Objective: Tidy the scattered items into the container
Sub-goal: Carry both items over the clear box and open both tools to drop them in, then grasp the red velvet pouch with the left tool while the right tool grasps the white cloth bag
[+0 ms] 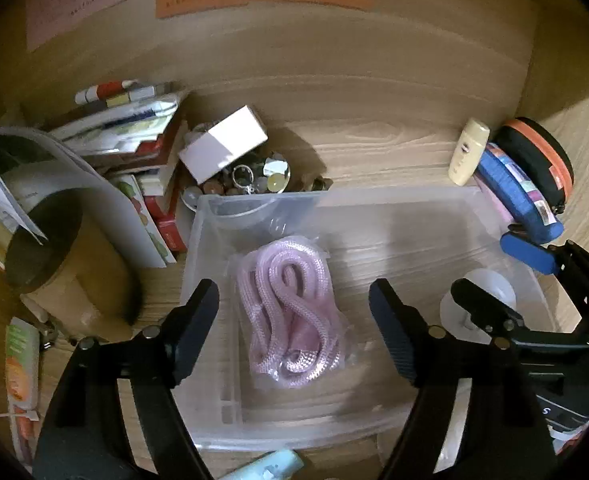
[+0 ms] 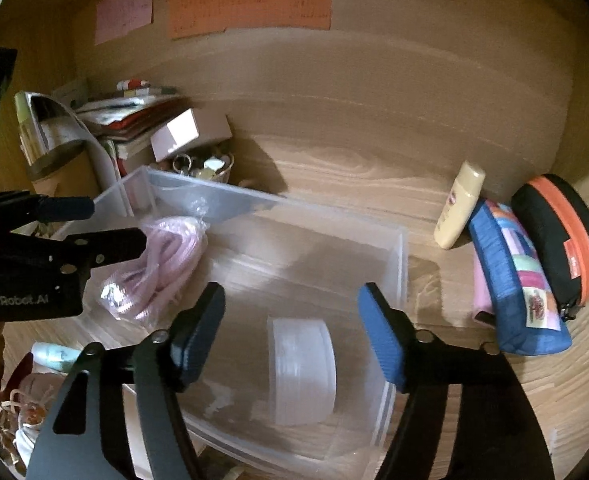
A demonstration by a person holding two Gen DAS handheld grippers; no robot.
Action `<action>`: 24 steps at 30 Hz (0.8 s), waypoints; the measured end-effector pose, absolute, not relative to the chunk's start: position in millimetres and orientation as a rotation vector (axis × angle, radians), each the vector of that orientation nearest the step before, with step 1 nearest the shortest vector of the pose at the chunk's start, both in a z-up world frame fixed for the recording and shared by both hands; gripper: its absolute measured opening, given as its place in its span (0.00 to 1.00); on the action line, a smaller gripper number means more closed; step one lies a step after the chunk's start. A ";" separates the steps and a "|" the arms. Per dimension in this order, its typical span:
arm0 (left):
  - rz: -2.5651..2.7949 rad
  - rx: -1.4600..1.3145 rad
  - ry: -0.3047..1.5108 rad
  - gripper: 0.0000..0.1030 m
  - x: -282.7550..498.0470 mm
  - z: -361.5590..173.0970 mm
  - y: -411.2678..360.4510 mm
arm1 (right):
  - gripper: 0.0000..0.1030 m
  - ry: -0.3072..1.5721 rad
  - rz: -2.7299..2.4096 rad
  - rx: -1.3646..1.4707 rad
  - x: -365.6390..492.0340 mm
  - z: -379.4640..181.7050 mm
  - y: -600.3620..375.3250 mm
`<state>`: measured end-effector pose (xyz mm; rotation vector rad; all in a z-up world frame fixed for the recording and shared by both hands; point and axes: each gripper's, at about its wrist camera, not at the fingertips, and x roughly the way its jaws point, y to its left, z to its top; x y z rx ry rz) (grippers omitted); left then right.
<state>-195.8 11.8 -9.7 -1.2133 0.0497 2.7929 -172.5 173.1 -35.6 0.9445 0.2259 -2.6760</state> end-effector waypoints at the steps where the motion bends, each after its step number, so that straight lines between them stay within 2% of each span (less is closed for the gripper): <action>1: 2.794 -1.210 0.054 0.78 -195.0 -7.7 12.1 | 0.69 0.229 -2.678 0.938 -171.4 -34.1 173.1; 7: 2.825 -1.175 0.089 0.80 -180.7 9.7 10.9 | 0.77 0.229 -2.687 0.880 -159.7 -17.6 173.5; 9: 2.836 -1.153 0.086 0.86 -173.0 16.7 9.1 | 0.79 0.228 -2.695 0.855 -152.3 -9.7 175.0; 16: 2.836 -1.112 0.070 0.88 -146.7 33.5 5.9 | 0.80 0.170 -2.712 0.809 -123.3 10.2 187.8; 24: 2.831 -1.125 0.078 0.91 -108.8 28.1 -4.9 | 0.80 0.147 -2.747 0.802 -89.2 13.6 202.7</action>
